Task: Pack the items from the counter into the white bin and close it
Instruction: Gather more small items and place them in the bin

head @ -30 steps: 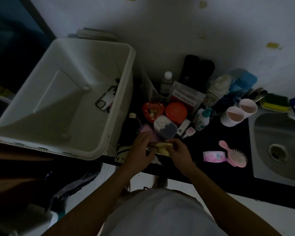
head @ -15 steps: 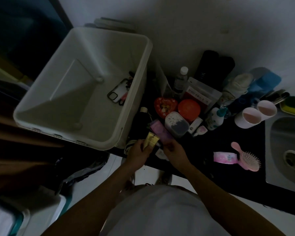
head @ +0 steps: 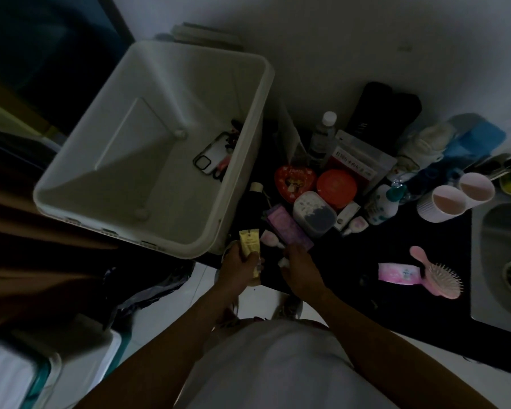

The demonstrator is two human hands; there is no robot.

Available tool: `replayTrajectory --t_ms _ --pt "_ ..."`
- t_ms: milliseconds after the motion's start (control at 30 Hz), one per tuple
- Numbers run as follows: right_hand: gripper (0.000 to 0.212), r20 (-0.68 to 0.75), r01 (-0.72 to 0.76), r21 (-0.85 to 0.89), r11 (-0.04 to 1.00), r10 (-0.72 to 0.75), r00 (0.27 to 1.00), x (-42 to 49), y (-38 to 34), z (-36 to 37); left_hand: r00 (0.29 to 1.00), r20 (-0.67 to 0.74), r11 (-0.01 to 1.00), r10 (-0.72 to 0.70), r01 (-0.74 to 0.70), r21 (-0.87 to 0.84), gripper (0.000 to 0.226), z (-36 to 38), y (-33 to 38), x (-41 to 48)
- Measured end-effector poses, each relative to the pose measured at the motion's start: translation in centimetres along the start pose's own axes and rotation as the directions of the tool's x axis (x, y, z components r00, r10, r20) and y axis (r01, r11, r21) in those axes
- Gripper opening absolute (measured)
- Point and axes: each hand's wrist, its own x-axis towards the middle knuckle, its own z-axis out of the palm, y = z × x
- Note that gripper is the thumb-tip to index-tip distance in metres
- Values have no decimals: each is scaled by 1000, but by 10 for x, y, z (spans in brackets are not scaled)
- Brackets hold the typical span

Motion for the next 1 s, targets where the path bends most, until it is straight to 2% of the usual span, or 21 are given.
replayTrajectory --t_ms 167,267,367,467,567,667,733,800,900,1000 --pt "20 9 11 222 975 -14 1000 -2 0 -1 1000 -2 1000 3 -3 -17 29 -4 5 -5" --pt "20 -16 -68 333 940 78 997 6 -10 -4 1000 3 998 -24 24 -54 18 -4 10 -9" --pt "16 -82 -104 255 961 128 988 20 -19 -6 998 14 996 -57 58 -66 3 -6 13 -10" --pt "31 -70 -115 81 990 121 990 32 -22 -7 995 40 994 -91 94 -63 10 -8 16 -10" --pt "28 -36 -145 -59 988 143 989 39 -17 -5 991 47 990 -125 128 -62 10 -11 18 -10" --pt "25 -41 -137 -109 985 134 990 40 -10 -1 983 64 975 -171 178 -132 8 -11 20 -10" --pt "23 -53 -133 -46 990 130 990 38 -6 1 981 58 971 -187 194 -142 13 -10 22 -11" --pt "20 -63 -116 88 989 121 991 35 -5 1 981 54 969 -189 195 -150 17 -9 22 -9" --pt "11 -117 -90 303 949 130 985 26 -8 -3 984 57 971 -171 178 -160 18 -5 26 -7" --pt "11 -188 -23 428 903 114 976 13 -10 -9 985 27 968 -168 170 -187 23 1 34 -5"
